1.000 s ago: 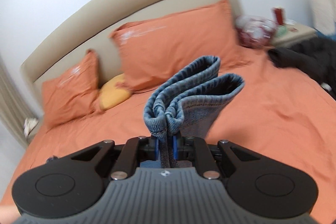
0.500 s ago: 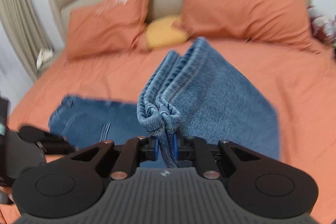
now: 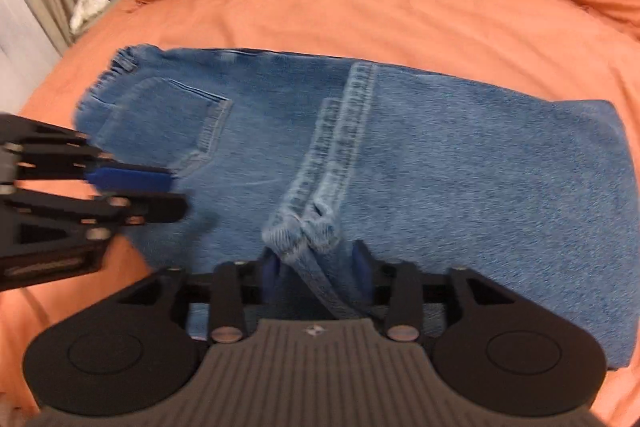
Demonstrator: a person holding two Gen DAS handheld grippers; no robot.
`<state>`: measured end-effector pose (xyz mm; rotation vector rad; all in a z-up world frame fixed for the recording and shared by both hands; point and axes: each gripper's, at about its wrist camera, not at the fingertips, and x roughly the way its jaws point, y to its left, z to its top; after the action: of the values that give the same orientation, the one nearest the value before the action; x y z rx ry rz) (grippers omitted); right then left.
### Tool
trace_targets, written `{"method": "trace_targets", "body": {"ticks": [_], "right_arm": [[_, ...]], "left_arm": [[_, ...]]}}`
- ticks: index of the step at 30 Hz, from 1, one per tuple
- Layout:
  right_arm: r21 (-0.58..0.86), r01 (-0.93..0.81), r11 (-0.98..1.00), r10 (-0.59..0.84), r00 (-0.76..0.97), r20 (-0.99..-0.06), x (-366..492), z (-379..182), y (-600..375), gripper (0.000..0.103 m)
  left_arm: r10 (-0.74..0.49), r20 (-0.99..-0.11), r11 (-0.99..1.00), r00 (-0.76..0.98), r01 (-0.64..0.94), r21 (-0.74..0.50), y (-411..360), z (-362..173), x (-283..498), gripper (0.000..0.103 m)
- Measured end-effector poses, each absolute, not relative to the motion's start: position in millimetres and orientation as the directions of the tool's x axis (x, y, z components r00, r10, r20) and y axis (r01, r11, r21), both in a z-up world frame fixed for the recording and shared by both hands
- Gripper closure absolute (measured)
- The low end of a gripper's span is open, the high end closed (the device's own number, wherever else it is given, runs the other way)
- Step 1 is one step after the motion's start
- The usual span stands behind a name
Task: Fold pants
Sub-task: 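Carry the hems with the right tool toward the waistband, folding the legs over, then open the right tool and release the hems onto the jeans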
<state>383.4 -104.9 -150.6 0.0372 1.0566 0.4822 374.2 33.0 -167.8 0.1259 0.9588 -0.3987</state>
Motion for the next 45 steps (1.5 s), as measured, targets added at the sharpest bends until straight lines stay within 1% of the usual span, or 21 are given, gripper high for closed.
{"method": "trace_targets", "body": {"ticks": [3,7,9,10,12,15,17,18,22,24,28,31,32,33,34,35,36,37,38,40,45], "right_arm": [[0.338,-0.343,0.876,0.460,0.389,-0.798,381,-138,-112,0.054],[0.345,-0.287,0.894,0.440,0.406,-0.801,392,-142,-110,0.057],[0.346,-0.243,0.906,0.417,0.381,-0.825,399,-156,-106,0.067],[0.347,-0.223,0.911,0.408,0.371,-0.834,400,-163,-105,0.067],[0.357,-0.218,0.908,0.415,0.359,-0.836,400,-171,-103,0.088],[0.366,-0.258,0.894,0.441,0.373,-0.816,389,-165,-106,0.090],[0.389,-0.274,0.880,0.469,0.362,-0.806,382,-159,-113,0.090],[0.396,-0.276,0.876,0.476,0.356,-0.804,380,-158,-114,0.090],[0.403,-0.265,0.876,0.476,0.335,-0.813,380,-174,-114,0.090],[0.408,-0.257,0.876,0.477,0.330,-0.815,386,-183,-110,0.090],[0.432,-0.242,0.868,0.493,0.330,-0.805,387,-194,-113,0.090],[0.455,-0.234,0.859,0.510,0.328,-0.795,388,-197,-119,0.090],[0.460,-0.235,0.856,0.515,0.329,-0.792,388,-197,-120,0.090],[0.464,-0.239,0.853,0.521,0.331,-0.787,387,-197,-121,0.089],[0.471,-0.248,0.847,0.531,0.337,-0.778,387,-196,-122,0.087],[0.475,-0.255,0.842,0.538,0.345,-0.769,386,-194,-124,0.087],[0.481,-0.263,0.836,0.547,0.348,-0.761,384,-192,-127,0.079],[0.482,-0.270,0.834,0.551,0.352,-0.756,382,-189,-131,0.075],[0.469,-0.276,0.839,0.543,0.366,-0.756,380,-185,-135,0.069],[0.433,-0.291,0.853,0.520,0.408,-0.750,375,-174,-150,0.067],[0.310,-0.245,0.919,0.395,0.543,-0.741,373,-145,-201,0.067]], "left_arm": [[-0.301,-0.811,0.926,0.502,0.357,-0.122,39,-170,380,0.069],[-0.282,-0.812,0.937,0.510,0.327,-0.120,38,-171,385,0.069],[-0.280,-0.814,0.942,0.509,0.310,-0.130,37,-170,386,0.069],[-0.285,-0.814,0.941,0.507,0.307,-0.139,37,-169,386,0.069],[-0.288,-0.814,0.941,0.504,0.304,-0.145,37,-167,385,0.069],[-0.304,-0.810,0.938,0.502,0.307,-0.162,36,-165,385,0.066],[-0.341,-0.797,0.931,0.498,0.295,-0.214,37,-166,389,0.056],[-0.358,-0.792,0.928,0.494,0.282,-0.244,37,-168,393,0.048],[-0.391,-0.800,0.920,0.454,0.216,-0.327,29,-189,414,0.046],[-0.371,-0.813,0.929,0.449,0.186,-0.321,24,-200,424,0.043],[-0.339,-0.823,0.940,0.455,0.143,-0.308,18,-217,439,0.029],[-0.346,-0.821,0.938,0.454,0.138,-0.318,10,-225,449,0.027],[-0.340,-0.825,0.940,0.452,0.141,-0.311,7,-227,451,0.028],[-0.344,-0.823,0.939,0.452,0.148,-0.311,4,-228,452,0.038],[-0.352,-0.819,0.936,0.453,0.154,-0.317,1,-228,454,0.053],[-0.349,-0.818,0.937,0.458,0.155,-0.313,-1,-227,454,0.055],[-0.332,-0.817,0.943,0.471,0.156,-0.293,-4,-224,454,0.070],[-0.317,-0.812,0.948,0.489,0.169,-0.268,-8,-218,452,0.079],[-0.306,-0.807,0.951,0.505,0.190,-0.242,-13,-213,450,0.080],[-0.304,-0.782,0.948,0.544,0.251,-0.194,-25,-197,445,0.085],[-0.301,-0.710,0.930,0.637,0.361,-0.070,-54,-148,446,0.085]]}}
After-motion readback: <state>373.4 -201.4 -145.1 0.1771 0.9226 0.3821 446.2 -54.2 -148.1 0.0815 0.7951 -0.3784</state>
